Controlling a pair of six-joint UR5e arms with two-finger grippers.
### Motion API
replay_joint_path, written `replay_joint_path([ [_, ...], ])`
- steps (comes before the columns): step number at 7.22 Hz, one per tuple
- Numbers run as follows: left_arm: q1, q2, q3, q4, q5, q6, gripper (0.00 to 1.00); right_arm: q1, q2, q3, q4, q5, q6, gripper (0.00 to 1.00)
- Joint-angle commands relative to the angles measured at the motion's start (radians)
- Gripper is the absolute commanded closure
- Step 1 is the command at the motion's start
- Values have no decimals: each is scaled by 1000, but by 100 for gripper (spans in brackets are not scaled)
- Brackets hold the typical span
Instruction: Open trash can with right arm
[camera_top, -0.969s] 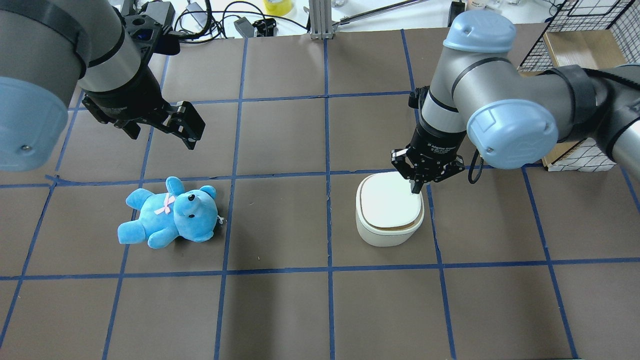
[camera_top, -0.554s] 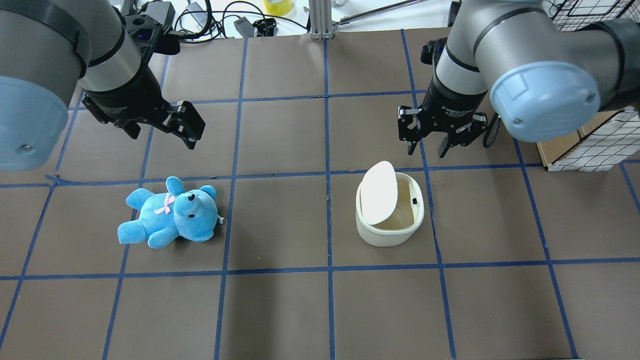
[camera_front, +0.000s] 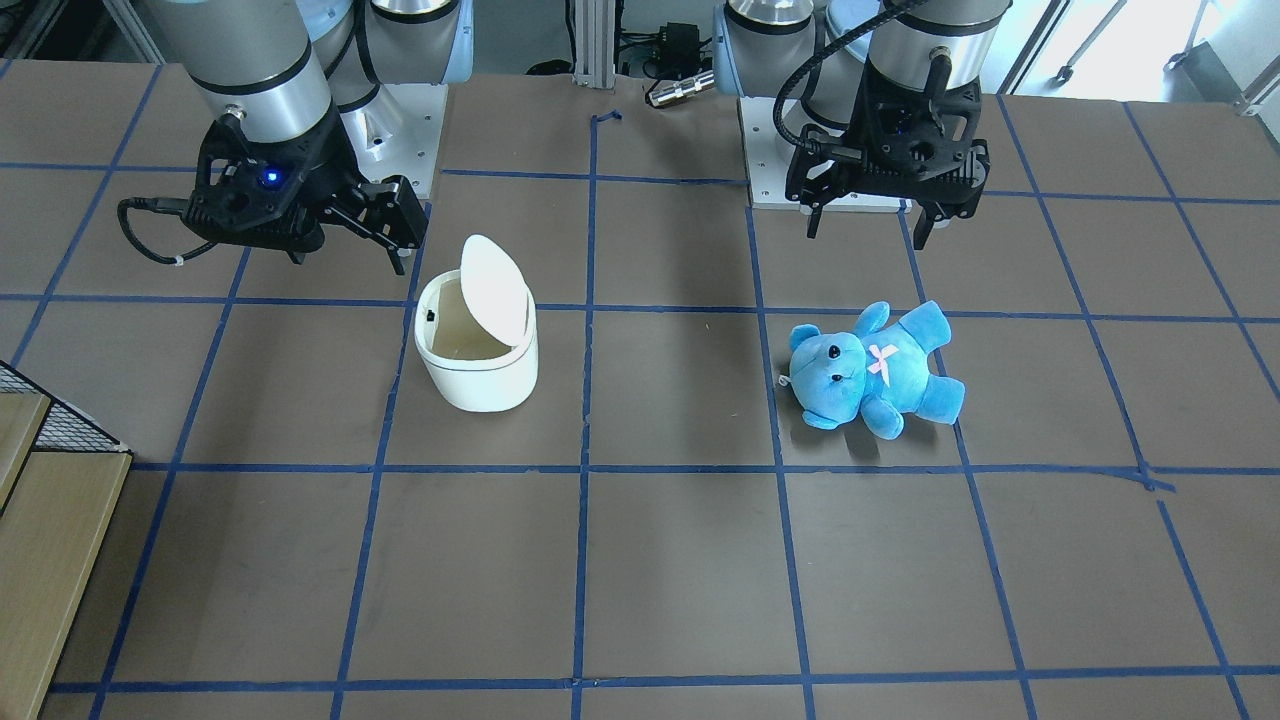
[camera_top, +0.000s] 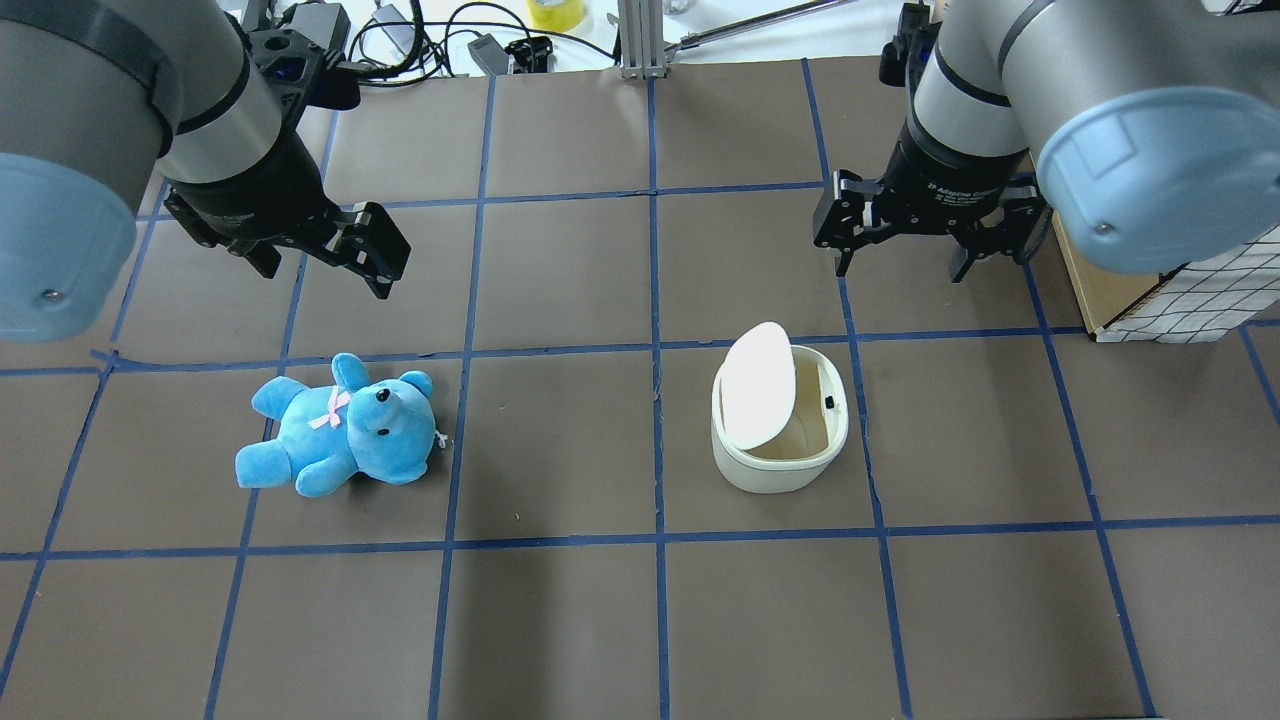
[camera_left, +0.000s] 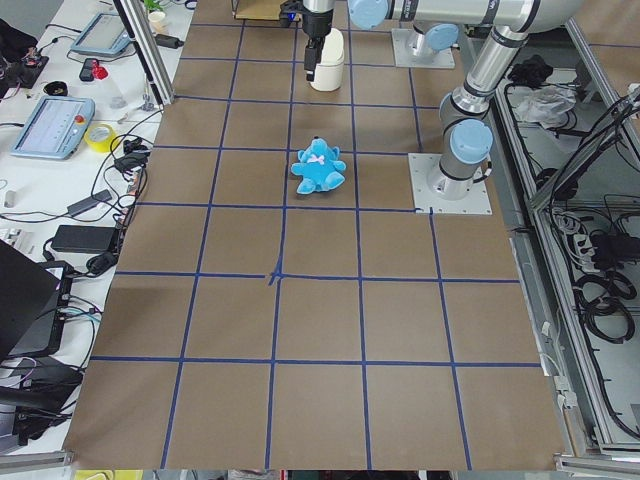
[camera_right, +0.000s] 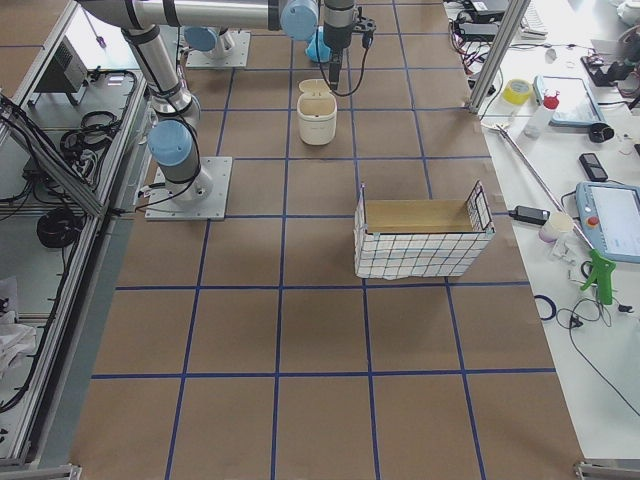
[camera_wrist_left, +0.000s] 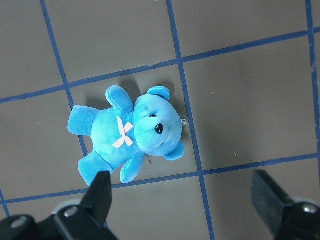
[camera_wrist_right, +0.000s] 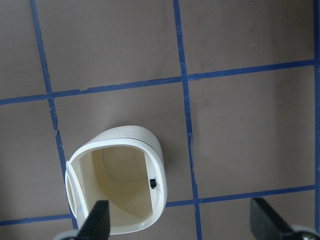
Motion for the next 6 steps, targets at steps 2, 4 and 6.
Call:
replay_joint_path([
  [2,0,0,0,0,0,0,0,-5,-40,-3,57,-6,-1,0],
  [4,0,0,0,0,0,0,0,-8,-41,-5,59,-5,-1,0],
  [6,0,0,0,0,0,0,0,-8,-41,-3,59,-5,1,0],
])
